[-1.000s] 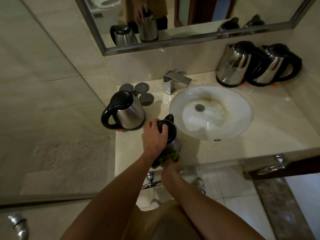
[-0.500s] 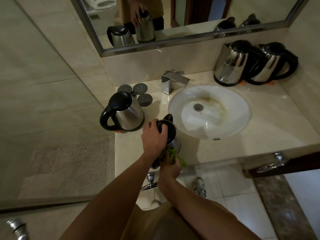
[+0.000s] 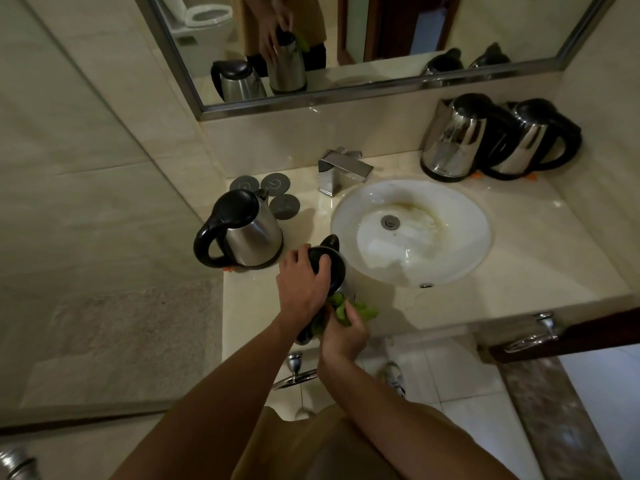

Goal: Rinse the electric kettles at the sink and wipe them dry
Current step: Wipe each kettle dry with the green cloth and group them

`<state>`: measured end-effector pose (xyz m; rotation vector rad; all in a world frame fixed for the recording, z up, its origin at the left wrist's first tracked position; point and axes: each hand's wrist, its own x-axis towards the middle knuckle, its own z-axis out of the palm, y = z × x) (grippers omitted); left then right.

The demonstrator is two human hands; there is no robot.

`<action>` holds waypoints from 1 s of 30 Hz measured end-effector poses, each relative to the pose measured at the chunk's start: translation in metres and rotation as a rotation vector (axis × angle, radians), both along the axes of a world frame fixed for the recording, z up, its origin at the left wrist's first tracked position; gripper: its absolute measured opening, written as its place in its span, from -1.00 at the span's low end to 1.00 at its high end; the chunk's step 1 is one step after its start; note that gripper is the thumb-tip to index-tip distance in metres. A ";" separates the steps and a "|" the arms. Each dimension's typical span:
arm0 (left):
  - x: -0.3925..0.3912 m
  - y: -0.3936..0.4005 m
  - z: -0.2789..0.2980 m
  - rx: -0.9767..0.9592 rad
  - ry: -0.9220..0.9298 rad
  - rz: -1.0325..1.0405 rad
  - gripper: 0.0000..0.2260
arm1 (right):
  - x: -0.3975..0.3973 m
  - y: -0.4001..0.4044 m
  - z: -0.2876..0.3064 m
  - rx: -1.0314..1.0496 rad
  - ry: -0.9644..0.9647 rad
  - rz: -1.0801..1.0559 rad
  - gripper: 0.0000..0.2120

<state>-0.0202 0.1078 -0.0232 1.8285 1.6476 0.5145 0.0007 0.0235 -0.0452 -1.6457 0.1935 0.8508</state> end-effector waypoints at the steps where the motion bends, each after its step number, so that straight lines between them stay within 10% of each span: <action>1: 0.000 0.000 0.001 0.000 -0.002 -0.002 -0.48 | 0.001 -0.002 0.000 0.012 -0.028 0.016 -0.63; 18: 0.002 0.000 0.007 0.024 0.093 -0.020 -0.53 | 0.097 0.045 0.003 0.086 -0.301 0.572 -0.70; 30: 0.006 0.002 0.009 0.030 0.136 -0.005 -0.60 | 0.132 0.082 0.011 0.013 -0.085 0.852 -0.74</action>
